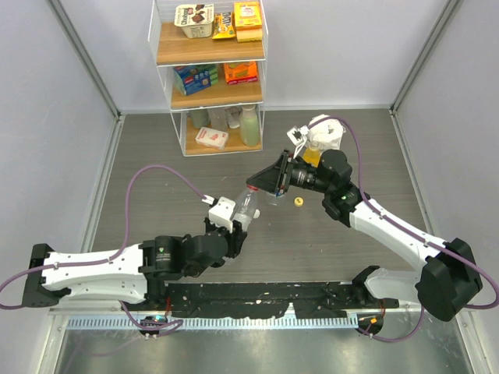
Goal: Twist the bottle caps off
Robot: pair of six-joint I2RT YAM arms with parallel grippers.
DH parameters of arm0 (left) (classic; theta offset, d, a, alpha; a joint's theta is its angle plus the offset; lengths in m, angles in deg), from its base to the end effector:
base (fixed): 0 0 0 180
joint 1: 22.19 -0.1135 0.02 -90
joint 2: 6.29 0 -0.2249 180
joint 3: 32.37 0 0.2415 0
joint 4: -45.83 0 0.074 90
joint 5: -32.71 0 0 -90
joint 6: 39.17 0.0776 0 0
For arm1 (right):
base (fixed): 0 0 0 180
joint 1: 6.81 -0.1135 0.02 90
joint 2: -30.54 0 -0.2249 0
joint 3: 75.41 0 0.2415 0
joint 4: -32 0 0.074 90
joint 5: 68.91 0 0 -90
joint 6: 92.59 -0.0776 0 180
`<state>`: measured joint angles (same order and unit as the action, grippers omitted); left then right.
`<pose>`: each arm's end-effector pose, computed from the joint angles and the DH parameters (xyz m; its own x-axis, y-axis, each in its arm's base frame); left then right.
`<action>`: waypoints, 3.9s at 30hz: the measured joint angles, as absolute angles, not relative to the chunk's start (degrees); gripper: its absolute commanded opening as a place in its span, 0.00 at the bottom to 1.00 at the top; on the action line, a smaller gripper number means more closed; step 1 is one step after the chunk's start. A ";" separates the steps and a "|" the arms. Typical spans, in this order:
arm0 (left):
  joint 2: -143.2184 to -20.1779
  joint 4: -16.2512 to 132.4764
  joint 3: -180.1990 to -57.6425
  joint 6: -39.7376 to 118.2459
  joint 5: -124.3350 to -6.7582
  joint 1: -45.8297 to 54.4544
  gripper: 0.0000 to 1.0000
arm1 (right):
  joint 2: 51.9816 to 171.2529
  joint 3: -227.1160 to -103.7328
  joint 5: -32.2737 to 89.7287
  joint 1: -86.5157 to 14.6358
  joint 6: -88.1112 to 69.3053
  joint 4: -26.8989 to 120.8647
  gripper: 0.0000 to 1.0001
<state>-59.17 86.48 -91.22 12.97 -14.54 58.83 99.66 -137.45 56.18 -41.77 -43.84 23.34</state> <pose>0.0883 -0.2211 0.2434 -0.4618 0.0350 -0.8863 0.4494 0.8707 -0.1998 0.2342 0.2182 0.2977 -0.6027 0.2369 -0.7620 -0.7215 0.2462 0.6472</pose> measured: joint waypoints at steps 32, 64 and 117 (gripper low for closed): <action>-50.80 73.19 -82.19 17.12 -28.05 58.80 0.00 | 96.64 -134.13 69.44 -38.21 -51.38 2.03 0.02; -39.68 99.92 -87.77 4.97 -7.57 58.80 0.00 | 118.06 -153.03 51.57 -49.36 -20.89 51.43 0.12; -47.66 79.44 -83.29 16.33 -18.92 58.78 0.31 | 107.02 -147.96 62.34 -47.96 -42.29 31.43 0.02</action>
<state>-47.66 79.44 -83.29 16.33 -18.92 58.78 107.02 -147.96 62.34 -47.96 -42.29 31.43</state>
